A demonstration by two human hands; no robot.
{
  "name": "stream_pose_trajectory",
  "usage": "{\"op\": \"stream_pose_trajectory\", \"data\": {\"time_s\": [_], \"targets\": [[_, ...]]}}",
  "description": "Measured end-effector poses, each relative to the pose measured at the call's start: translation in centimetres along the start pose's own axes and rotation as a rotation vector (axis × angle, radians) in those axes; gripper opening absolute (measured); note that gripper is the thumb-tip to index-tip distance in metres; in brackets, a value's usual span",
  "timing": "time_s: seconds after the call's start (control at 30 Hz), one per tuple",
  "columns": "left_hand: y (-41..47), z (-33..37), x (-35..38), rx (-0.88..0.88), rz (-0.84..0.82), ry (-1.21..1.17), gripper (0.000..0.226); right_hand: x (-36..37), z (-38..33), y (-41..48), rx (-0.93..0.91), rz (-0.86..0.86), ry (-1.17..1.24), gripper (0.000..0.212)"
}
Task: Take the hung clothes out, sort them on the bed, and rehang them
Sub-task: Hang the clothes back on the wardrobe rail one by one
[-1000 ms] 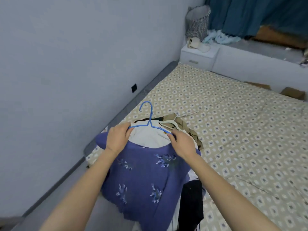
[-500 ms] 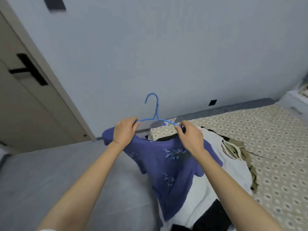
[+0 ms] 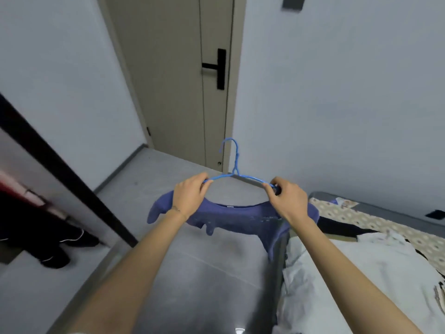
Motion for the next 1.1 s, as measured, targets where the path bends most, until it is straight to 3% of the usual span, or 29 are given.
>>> {"op": "stream_pose_trajectory", "data": {"time_s": [0.47,0.6,0.83,1.1], "targets": [[-16.4,-24.3,-15.5,-0.202,0.258,0.108,0.019,13.2,-24.7,-8.9,-0.370,-0.261,0.088,0.030],[-20.7,-29.5,-20.0,-0.185,0.362,0.222,0.033,16.5,-31.4,-12.3,-0.561,-0.369,0.172,0.027],[-25.2,-39.2,-25.7,-0.325,0.421,0.324,0.043,21.3,-43.6,-16.0,-0.710,-0.407,0.255,0.031],[-27.5,-48.0,-31.6,-0.489,0.516,0.479,0.035,26.4,-55.6,-16.8,-0.836,-0.490,0.289,0.031]]}}
Point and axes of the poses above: each hand's wrist, its own y-axis towards the middle knuckle, its own x-axis out of the palm, z = x × y, the point moved 5 cm from there along y, towards the middle knuckle, and after that the axes turned 6 degrees about y, right-handed, at the moved point
